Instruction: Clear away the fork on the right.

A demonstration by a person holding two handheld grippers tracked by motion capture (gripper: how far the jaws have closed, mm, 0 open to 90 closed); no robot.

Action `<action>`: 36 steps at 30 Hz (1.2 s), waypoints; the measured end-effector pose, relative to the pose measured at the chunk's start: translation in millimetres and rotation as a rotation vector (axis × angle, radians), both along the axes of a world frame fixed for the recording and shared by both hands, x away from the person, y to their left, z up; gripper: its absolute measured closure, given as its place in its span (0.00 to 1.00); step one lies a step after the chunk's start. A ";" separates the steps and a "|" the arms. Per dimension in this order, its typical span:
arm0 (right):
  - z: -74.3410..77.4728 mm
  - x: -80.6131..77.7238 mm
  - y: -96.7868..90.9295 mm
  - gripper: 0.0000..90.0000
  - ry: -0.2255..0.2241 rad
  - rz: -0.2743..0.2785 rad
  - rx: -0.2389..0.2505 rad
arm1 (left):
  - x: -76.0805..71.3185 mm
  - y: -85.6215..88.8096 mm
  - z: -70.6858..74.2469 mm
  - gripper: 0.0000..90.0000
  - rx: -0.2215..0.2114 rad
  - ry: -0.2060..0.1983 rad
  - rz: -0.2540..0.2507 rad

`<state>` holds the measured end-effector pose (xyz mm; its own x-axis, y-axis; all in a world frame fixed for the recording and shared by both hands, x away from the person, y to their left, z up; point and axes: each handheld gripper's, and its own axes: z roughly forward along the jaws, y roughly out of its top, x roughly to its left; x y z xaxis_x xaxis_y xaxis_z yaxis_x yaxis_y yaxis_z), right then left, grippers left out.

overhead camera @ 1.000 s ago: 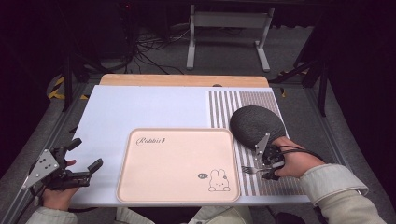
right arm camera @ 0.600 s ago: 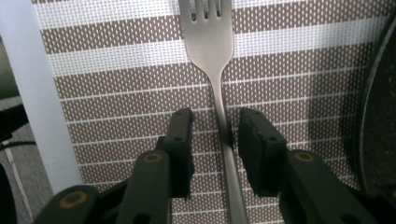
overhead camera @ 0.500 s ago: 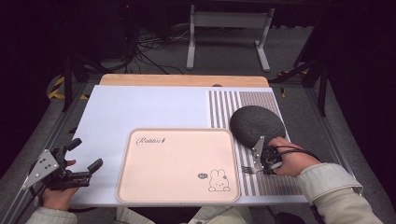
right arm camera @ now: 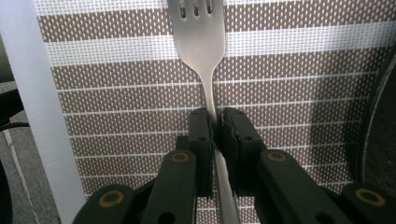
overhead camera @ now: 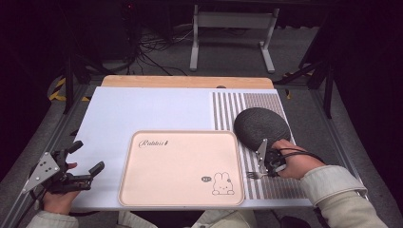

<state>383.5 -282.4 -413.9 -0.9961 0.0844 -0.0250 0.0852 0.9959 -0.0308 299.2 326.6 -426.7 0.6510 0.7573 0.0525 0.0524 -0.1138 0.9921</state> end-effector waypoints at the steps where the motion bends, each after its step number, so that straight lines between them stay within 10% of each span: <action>1: -0.2 0.0 -0.2 0.91 -0.001 -0.002 0.004 | 0.0 0.0 0.0 0.00 0.000 0.000 0.000; 36: 8.0 -1.2 0.2 0.95 -0.015 -0.041 0.020 | 0.3 -0.1 -0.3 0.00 -0.002 0.001 0.003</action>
